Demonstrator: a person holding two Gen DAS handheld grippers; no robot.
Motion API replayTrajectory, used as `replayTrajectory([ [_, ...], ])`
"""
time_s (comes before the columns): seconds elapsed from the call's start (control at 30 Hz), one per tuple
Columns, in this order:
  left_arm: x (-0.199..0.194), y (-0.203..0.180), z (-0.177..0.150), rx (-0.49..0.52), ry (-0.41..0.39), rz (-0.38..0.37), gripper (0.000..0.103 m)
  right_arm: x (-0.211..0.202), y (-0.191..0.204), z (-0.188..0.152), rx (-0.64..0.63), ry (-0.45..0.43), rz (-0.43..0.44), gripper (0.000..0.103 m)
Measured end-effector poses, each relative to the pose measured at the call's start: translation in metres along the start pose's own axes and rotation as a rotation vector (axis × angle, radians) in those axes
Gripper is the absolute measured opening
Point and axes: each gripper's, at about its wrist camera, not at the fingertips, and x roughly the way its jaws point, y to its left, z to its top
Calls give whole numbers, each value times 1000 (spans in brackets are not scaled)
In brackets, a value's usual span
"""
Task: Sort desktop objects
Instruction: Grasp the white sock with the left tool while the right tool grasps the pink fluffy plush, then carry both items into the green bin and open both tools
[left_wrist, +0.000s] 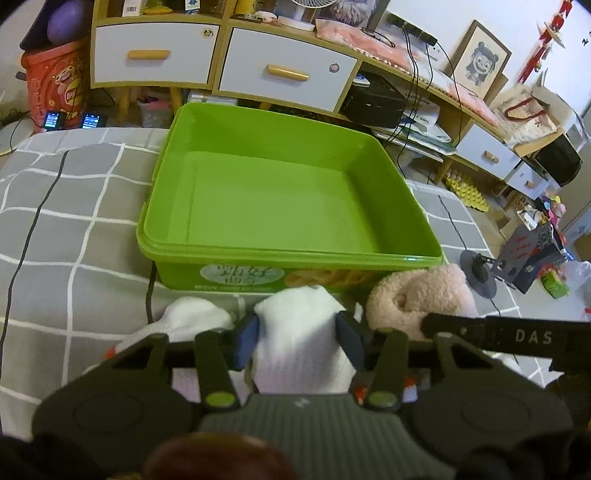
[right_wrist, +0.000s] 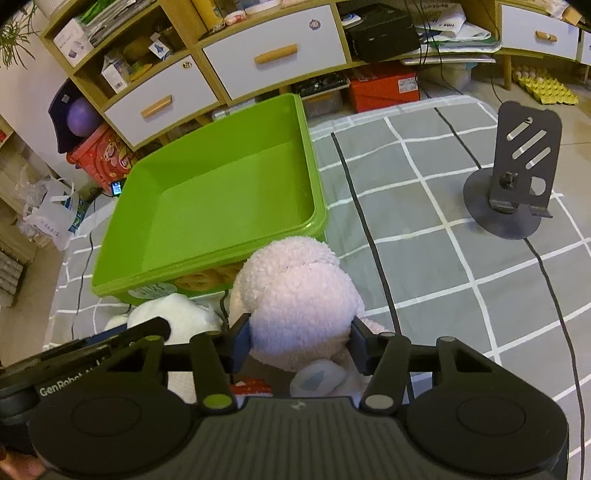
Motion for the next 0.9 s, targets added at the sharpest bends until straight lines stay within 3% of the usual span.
replayTrajectory([
  [0.5, -45, -9, 2, -57, -102, -11, 44, -50, 12, 0, 16, -102, 58, 53],
  [0.9, -69, -14, 43, -49, -164, 16, 44, -62, 20, 33, 44, -109, 98, 53],
])
